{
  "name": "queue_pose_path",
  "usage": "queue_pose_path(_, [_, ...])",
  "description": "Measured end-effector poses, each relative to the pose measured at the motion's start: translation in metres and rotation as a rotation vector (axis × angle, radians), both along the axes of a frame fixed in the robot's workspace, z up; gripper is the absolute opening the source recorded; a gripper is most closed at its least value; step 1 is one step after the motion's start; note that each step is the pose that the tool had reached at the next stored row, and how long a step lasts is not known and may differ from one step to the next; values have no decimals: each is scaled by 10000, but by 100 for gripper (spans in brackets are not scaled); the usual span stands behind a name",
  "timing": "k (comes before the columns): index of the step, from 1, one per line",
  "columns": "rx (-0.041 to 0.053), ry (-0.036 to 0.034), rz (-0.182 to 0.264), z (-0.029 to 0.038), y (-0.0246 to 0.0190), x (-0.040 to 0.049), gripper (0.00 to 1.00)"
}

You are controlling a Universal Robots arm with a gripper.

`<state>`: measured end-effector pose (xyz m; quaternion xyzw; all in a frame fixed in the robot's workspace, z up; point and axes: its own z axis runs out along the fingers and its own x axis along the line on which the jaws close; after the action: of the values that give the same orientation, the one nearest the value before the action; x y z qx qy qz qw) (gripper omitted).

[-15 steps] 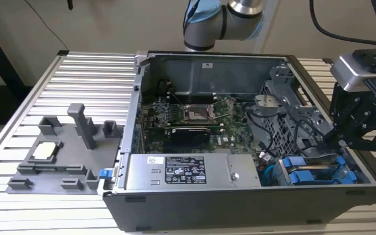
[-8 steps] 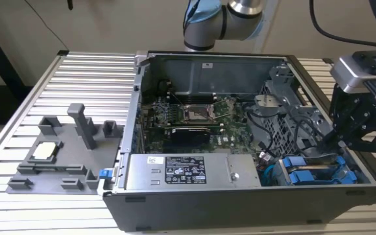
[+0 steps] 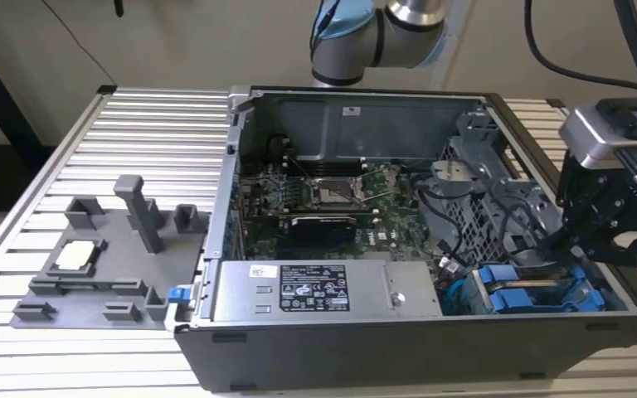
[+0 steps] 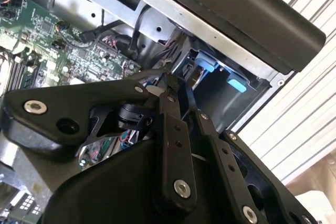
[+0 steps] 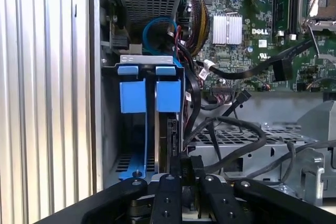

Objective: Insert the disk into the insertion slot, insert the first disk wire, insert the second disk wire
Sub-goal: 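Insert the first disk wire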

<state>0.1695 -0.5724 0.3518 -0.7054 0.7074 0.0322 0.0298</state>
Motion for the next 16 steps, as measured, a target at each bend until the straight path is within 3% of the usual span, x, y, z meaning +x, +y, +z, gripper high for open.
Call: queue_pose_path(16, [-13,50,0,-75,-34,15,19])
